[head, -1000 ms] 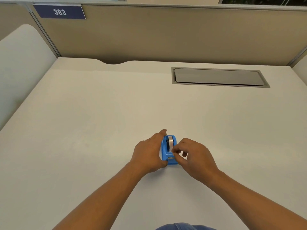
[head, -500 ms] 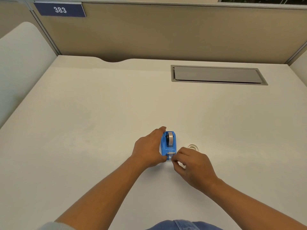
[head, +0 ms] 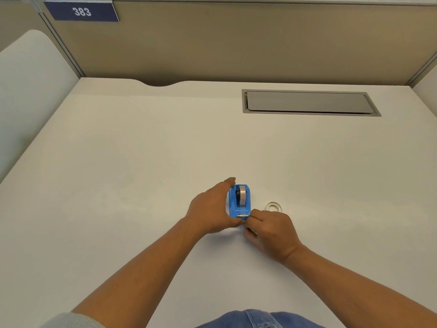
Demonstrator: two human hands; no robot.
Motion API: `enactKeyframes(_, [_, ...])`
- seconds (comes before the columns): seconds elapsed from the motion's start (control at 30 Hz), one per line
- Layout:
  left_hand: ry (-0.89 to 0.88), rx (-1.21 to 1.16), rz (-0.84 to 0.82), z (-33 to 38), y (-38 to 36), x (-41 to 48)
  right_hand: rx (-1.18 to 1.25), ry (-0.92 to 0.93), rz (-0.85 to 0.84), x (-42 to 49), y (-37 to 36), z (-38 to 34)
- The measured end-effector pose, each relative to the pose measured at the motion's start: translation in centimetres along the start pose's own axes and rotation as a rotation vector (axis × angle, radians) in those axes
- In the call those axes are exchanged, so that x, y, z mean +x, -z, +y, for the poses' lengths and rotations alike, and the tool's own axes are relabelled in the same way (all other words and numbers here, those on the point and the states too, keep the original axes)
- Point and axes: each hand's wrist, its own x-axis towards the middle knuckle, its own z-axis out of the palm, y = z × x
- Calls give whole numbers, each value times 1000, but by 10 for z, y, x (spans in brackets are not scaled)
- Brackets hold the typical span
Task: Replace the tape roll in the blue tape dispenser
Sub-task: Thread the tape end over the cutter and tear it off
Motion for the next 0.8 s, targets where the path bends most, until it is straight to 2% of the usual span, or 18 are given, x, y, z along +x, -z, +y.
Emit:
enactKeyframes(0.17, [-9,-1,91,2,-9,-4,98,-99,-83,-7,1,-5])
enactKeyframes(0.23, [-17,-6,112,1,-11,-6,167,-234,-119,-12,4,-6])
enactKeyframes(0.37, [-36,22,145,-1,-16,-9,411,-617,-138,-16,4,-7])
enactKeyframes(0.43, [-53,41,154,-2,-18,-8,538,-706,-133,-12,2,-8])
enactKeyframes(0.53, [-63,71,160,-3,-21,-8,629,-764,-105,-7,-1,-7])
enactKeyframes(0.8, [-89,124,196,-2,-22,-6,593,-759,-101,-7,-5,-4])
